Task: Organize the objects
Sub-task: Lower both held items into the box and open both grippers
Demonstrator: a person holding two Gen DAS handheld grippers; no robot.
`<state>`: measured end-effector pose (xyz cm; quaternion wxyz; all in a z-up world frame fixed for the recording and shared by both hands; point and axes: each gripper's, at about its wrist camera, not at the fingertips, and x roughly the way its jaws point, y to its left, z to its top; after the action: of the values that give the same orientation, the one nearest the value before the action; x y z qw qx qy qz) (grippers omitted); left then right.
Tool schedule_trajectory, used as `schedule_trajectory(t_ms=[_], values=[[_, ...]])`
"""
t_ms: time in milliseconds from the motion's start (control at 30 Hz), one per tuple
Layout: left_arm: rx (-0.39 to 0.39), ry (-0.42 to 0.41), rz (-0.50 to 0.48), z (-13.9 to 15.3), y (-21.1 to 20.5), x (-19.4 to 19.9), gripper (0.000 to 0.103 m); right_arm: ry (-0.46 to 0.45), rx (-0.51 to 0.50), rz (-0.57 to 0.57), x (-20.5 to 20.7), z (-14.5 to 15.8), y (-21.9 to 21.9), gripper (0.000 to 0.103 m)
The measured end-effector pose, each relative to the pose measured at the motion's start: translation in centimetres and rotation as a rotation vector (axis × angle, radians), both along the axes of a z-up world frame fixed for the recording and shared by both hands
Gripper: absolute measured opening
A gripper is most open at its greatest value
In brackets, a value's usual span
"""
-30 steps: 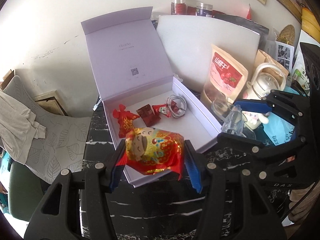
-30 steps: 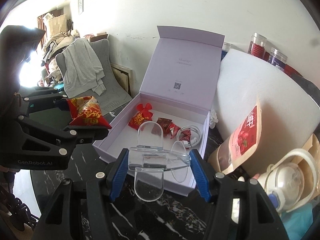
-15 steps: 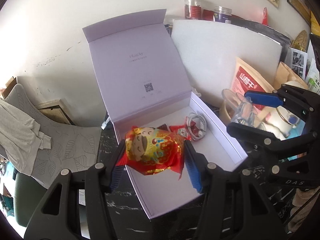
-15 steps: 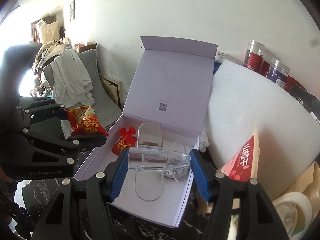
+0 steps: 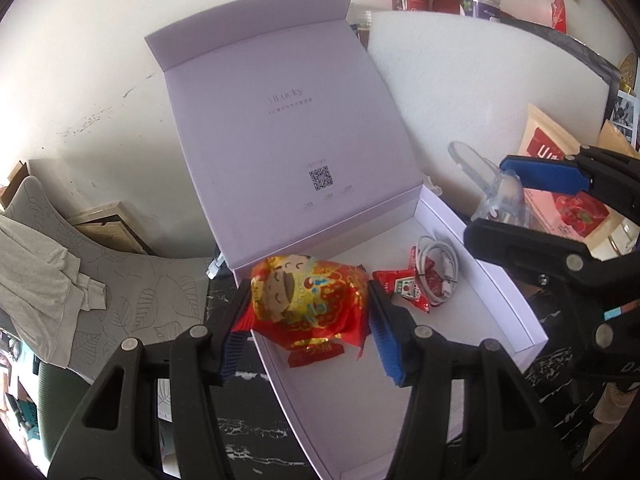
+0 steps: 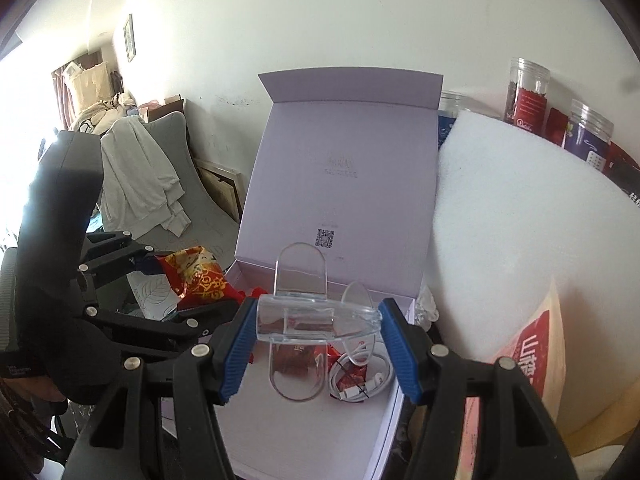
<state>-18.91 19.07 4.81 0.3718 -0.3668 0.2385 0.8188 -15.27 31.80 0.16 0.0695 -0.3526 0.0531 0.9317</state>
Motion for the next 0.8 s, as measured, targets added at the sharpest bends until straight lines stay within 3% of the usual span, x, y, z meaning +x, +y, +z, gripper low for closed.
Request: schedule_trajectory(t_ms=[400, 800], values=[[-0.021, -0.072, -0.012, -4.0, 2.0, -3.0, 0.054, -0.043, -0.042, 0.002, -3.0, -3.4, 1.5, 0.062], [-0.012, -0.11, -0.025, -5.9, 2.8, -4.2, 0.054, -0.115, -0.059, -0.005, -5.3, -6.4, 2.2, 0.062]])
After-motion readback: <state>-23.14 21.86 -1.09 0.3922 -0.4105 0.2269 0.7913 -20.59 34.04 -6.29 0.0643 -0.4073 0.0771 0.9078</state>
